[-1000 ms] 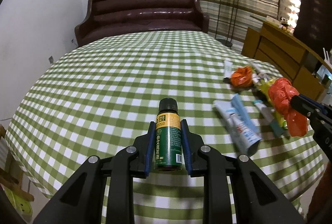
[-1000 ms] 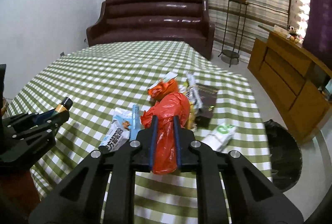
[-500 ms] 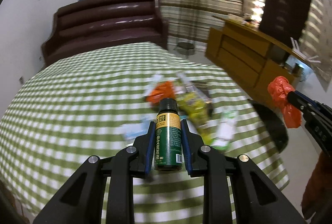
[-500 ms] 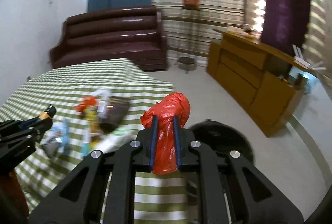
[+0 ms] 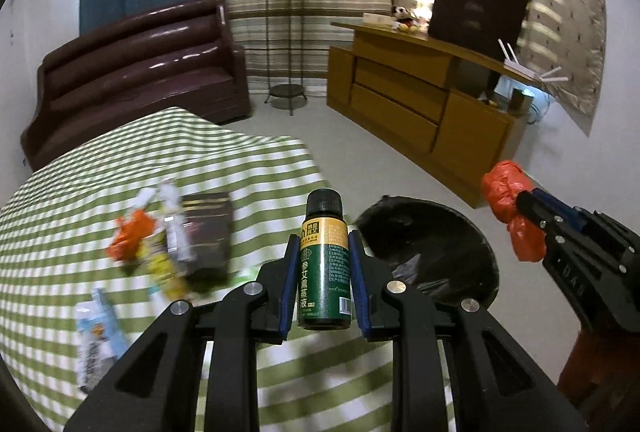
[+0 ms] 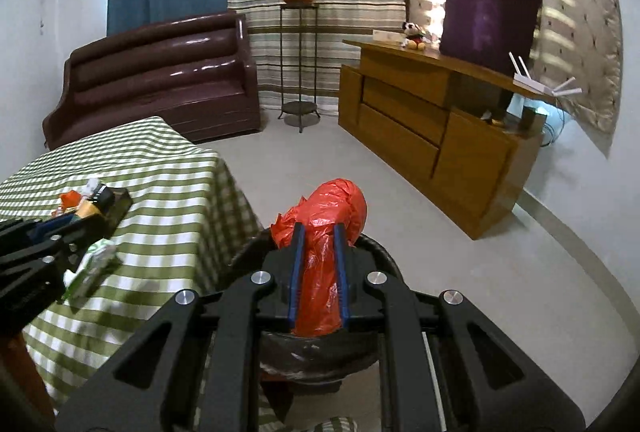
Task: Collect trash
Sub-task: 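Carry the spray can and red bag over the black bin with both grippers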
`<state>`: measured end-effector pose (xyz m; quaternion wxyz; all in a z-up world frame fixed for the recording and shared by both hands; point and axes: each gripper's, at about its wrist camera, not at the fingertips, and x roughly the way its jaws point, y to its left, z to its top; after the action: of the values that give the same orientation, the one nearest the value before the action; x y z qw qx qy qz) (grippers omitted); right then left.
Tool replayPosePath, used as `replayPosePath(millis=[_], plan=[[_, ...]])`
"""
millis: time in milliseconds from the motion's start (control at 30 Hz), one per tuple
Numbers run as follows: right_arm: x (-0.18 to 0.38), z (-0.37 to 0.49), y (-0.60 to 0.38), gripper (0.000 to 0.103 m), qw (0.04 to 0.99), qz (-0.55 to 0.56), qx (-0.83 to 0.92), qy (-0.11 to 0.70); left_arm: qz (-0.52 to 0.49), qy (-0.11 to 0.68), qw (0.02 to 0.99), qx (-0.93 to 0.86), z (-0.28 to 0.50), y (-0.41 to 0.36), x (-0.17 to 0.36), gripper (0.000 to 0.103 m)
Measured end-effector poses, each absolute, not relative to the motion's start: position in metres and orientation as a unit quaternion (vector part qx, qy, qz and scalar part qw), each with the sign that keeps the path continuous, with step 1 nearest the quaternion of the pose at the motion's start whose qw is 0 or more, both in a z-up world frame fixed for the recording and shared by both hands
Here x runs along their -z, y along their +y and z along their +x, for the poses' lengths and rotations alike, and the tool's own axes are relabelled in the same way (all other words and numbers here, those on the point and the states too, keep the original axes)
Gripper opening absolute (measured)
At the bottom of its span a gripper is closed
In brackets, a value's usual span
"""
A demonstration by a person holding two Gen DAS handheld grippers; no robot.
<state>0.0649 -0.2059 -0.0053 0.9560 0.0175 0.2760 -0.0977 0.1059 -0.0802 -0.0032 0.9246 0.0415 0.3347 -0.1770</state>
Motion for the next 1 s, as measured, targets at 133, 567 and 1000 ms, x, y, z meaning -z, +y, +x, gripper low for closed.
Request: replayPosePath(millis=[133,567,1000], plan=[[0.012,0.068,-0.221,0.014,0.954,0.030,0.100,0.280,0.054,0.341,0.920,0.182,0.115,-0.103,0.015,0.025],[0.030,0.090,-0.244,0.014,0.951,0.051,0.100,0.287,0.095,0.352,0.914,0.178,0.142,-0.152,0.036,0.025],[0.035,0.093,-0.252,0.034,0.951,0.058,0.104,0.286,0.102,0.363,0.910,0.170,0.150,-0.156,0.043,0.051]])
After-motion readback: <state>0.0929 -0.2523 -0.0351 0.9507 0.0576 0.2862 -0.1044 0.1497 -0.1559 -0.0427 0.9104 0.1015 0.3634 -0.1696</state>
